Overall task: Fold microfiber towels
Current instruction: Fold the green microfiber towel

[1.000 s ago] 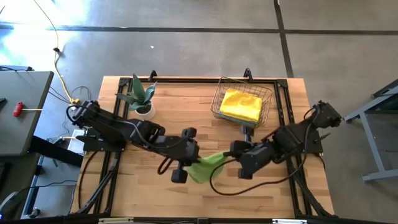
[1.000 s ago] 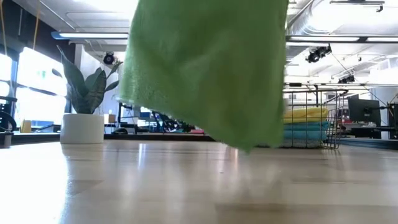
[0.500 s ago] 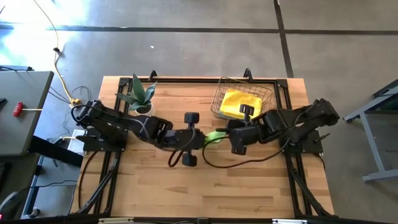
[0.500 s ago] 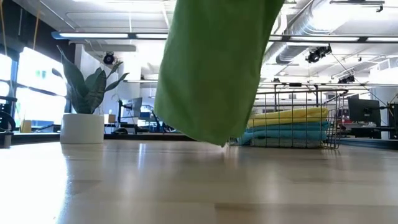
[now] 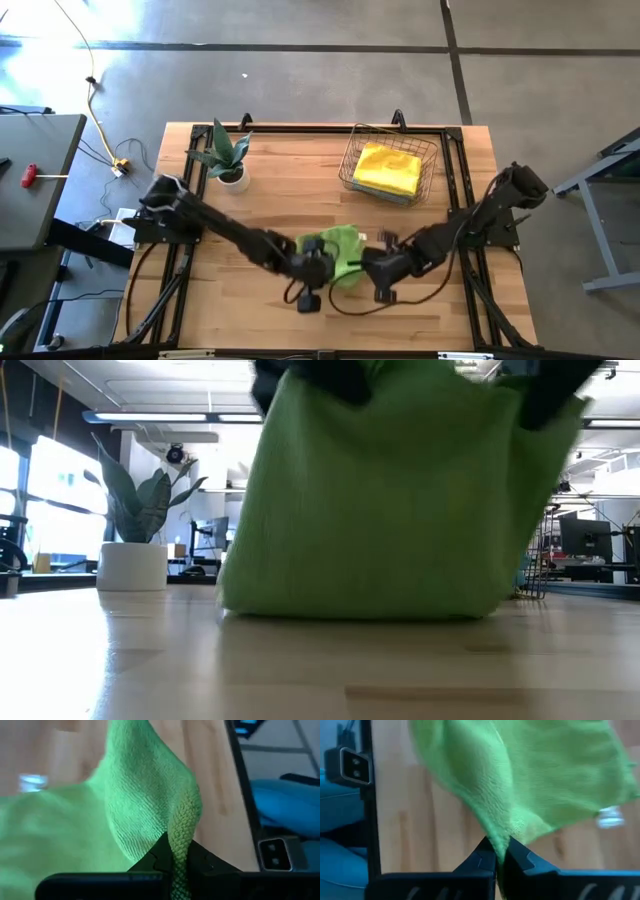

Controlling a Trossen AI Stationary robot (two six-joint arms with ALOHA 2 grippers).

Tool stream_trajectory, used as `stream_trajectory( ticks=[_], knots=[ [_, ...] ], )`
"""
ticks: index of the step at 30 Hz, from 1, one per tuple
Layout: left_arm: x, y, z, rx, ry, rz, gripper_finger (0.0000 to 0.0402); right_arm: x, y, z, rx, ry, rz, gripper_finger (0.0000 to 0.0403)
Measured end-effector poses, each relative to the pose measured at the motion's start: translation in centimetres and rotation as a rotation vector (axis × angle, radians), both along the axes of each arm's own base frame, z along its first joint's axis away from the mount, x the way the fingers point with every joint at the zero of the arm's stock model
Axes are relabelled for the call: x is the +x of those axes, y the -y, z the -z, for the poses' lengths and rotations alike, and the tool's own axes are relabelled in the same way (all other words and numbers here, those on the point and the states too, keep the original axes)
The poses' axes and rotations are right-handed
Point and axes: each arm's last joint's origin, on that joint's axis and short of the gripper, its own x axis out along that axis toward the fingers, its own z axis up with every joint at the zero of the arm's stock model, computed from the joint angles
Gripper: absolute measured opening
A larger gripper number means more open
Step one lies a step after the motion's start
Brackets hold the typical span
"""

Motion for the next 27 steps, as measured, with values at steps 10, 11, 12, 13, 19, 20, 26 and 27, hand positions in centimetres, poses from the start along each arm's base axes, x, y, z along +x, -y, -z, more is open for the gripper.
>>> stream_trajectory(
  ticks=[10, 11, 12, 13, 19, 20, 26, 27],
  knots=[
    [1.6, 5.4, 6.3, -0.098, -0.021, 0.109, 0.0008, 0.2, -2.2, 5.9, 0.135, 0.007, -0.086, 0.0],
    [1.6, 5.6, 6.5, -0.11, -0.026, 0.103, 0.0008, 0.3, -2.3, 6.2, 0.133, -0.002, -0.102, 0.0],
    [1.6, 5.6, 6.6, -0.121, -0.027, 0.092, 0.0008, 0.4, -2.1, 6.3, 0.127, -0.016, -0.117, 0.0],
    [1.5, 5.6, 6.6, -0.119, -0.038, 0.082, 0.0008, 0.5, -2.0, 6.4, 0.126, -0.013, -0.14, 0.0],
    [0.9, 4.2, 6.8, -0.025, -0.119, -0.01, 0.0008, 1.6, 0.0, 6.6, 0.033, 0.006, -0.144, 0.0],
    [0.9, 3.9, 6.9, -0.017, -0.134, -0.022, 0.0008, 1.8, 0.4, 6.6, 0.014, 0.007, -0.145, 0.0],
    [-0.1, 2.1, 7.6, 0.092, -0.261, -0.144, 0.0008, 3.2, 3.2, 7.0, -0.042, 0.011, -0.147, 0.0],
    [-0.2, 1.9, 7.6, 0.111, -0.275, -0.159, 0.0008, 3.4, 3.7, 7.1, -0.05, 0.004, -0.142, 0.0]
  ],
)
